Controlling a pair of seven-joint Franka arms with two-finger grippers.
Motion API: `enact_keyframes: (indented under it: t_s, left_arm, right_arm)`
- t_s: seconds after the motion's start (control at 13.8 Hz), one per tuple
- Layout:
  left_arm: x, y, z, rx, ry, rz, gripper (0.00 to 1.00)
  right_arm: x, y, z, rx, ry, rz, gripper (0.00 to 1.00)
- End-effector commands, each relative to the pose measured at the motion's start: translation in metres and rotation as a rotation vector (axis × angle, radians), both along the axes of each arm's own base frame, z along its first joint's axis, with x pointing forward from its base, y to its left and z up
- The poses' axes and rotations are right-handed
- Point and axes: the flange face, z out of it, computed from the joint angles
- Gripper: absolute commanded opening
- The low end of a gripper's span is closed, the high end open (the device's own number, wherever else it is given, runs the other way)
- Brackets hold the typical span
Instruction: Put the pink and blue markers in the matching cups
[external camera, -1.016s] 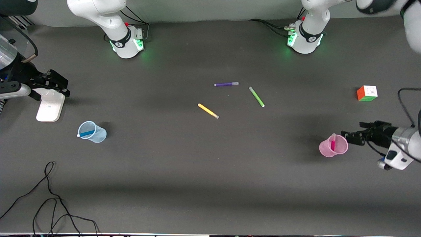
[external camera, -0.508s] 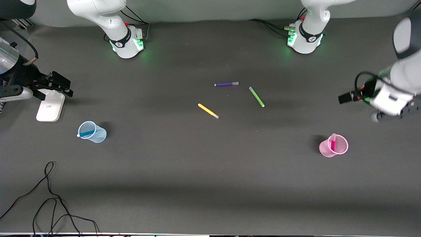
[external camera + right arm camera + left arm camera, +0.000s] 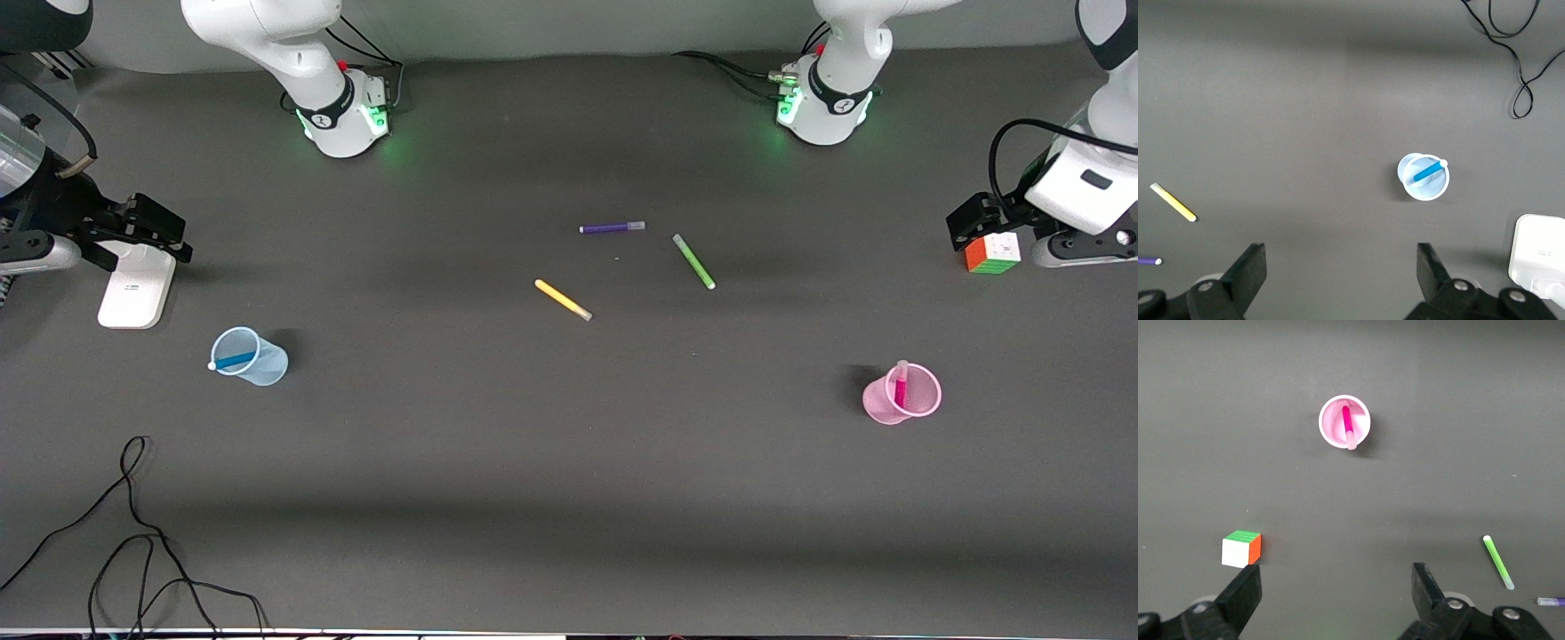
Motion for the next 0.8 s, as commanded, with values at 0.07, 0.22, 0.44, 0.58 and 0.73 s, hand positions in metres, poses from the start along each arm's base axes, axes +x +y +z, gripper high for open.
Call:
enact_keyframes:
  t_s: [0.07, 0.22, 0.44, 0.58, 0.73]
  left_arm:
    - [0.004, -0.021, 0.003, -0.004, -0.009, -0.043, 1.0]
    - [0.008, -0.021, -0.002, -0.006, 0.001, -0.043, 1.0]
    - [0.006, -0.022, -0.004, -0.008, 0.021, -0.044, 1.0]
    - [0.005, -0.023, -0.004, -0.007, 0.028, -0.046, 1.0]
    - [0.005, -0.026, -0.004, -0.006, 0.029, -0.051, 1.0]
  right_arm:
    - [0.003, 0.001, 0.008, -0.01, -0.013, -0.023, 1.0]
    - [0.005, 0.001, 0.003, -0.007, -0.003, -0.026, 1.0]
    - [0.008, 0.003, -0.001, -0.005, 0.003, -0.023, 1.0]
    - [0.011, 0.004, -0.003, -0.002, 0.006, -0.025, 1.0]
    - [0.012, 0.004, -0.003, -0.002, 0.004, -0.024, 1.0]
